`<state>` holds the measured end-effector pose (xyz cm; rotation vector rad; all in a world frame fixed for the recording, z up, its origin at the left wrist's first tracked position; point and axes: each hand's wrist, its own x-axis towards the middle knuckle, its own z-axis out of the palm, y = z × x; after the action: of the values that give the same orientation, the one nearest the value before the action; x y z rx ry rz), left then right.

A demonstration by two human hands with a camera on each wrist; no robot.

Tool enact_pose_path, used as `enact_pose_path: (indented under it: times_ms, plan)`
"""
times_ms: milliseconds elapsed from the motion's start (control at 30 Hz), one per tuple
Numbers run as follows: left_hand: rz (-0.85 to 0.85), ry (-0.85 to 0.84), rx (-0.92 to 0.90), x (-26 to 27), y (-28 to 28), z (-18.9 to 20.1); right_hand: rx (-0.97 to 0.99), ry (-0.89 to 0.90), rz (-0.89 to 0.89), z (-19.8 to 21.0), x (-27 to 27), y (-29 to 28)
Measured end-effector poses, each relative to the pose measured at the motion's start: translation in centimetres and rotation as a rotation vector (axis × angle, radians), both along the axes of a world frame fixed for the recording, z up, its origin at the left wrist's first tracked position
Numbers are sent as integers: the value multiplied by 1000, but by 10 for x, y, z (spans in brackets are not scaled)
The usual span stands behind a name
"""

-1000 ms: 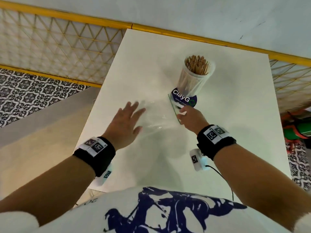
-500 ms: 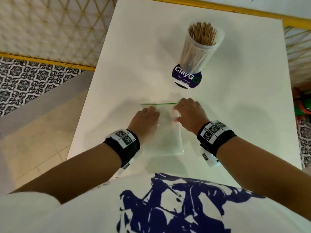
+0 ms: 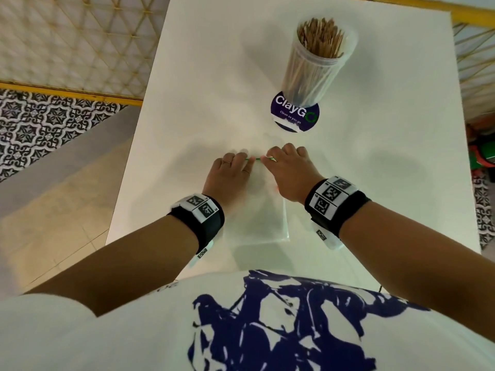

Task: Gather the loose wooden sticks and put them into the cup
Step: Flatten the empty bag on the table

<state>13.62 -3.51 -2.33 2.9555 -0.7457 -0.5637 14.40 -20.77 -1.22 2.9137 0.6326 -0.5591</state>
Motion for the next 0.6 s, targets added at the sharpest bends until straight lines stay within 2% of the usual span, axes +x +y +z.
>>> enact_pose_path:
  times_ms: [233, 400, 500, 600]
  plan:
    - [-52, -12, 72, 3, -4, -6, -64, 26, 19, 0, 2, 6]
    - [-38, -1, 10, 0, 17, -8, -62, 10, -63, -4, -6, -7]
    - [-58, 101, 12, -7, 37, -17, -12, 82, -156, -8, -13, -21]
    - [-115, 233, 138, -3, 47, -19, -13, 215, -183, -9, -22, -28]
